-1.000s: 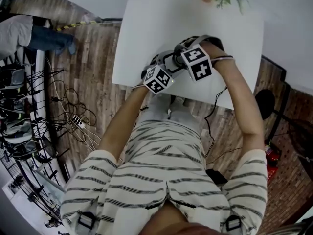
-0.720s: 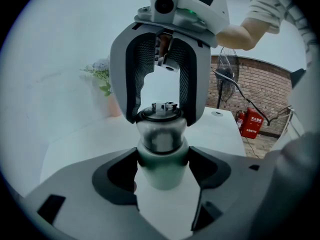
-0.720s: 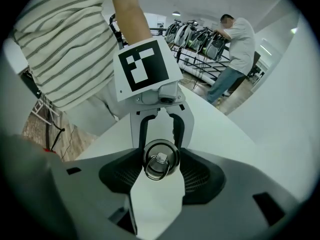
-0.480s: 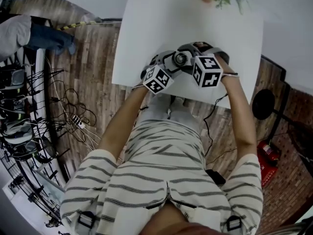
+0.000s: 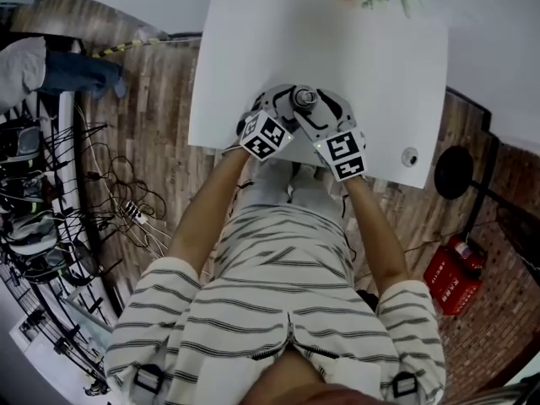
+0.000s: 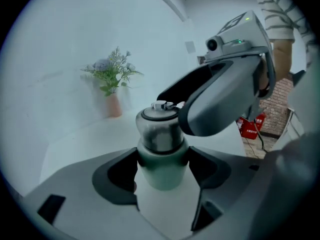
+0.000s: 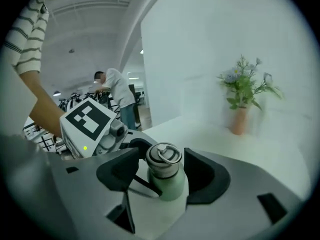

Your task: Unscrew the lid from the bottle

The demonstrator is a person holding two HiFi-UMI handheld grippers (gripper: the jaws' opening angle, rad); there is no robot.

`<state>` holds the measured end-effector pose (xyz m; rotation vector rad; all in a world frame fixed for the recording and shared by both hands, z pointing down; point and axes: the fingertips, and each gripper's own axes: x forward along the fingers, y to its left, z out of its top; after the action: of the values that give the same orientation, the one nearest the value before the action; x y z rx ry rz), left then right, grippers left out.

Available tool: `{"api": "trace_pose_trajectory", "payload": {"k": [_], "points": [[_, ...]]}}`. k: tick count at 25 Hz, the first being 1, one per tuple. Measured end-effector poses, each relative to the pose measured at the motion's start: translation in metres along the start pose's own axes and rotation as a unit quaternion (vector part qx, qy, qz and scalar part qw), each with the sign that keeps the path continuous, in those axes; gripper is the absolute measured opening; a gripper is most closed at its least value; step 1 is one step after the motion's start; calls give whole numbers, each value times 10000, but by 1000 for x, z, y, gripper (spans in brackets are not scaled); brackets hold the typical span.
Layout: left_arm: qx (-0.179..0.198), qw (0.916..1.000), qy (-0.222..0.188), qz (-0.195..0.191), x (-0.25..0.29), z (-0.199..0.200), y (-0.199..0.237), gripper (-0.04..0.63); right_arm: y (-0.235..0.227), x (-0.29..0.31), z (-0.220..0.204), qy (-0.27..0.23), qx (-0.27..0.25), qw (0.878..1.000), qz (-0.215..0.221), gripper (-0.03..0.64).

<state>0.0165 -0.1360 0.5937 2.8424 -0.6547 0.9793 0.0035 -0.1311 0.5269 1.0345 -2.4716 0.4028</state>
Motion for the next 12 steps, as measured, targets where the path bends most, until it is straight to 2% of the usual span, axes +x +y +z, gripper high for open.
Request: {"api": "trace_pose_trajectory", "payload": {"k": [5,9,12], "points": [[-15,10000,10,17,1,-1,0,319,-3,4,0,-256,581,9950,-770,293],[-27,10000,10,27,2,0,0,319,-5,11,-5,-235,847,9911,-1000,287],[-18,10000,5,27,1,0,0,319,-7,13,-6,-238,957,9890,-1101,250]]}}
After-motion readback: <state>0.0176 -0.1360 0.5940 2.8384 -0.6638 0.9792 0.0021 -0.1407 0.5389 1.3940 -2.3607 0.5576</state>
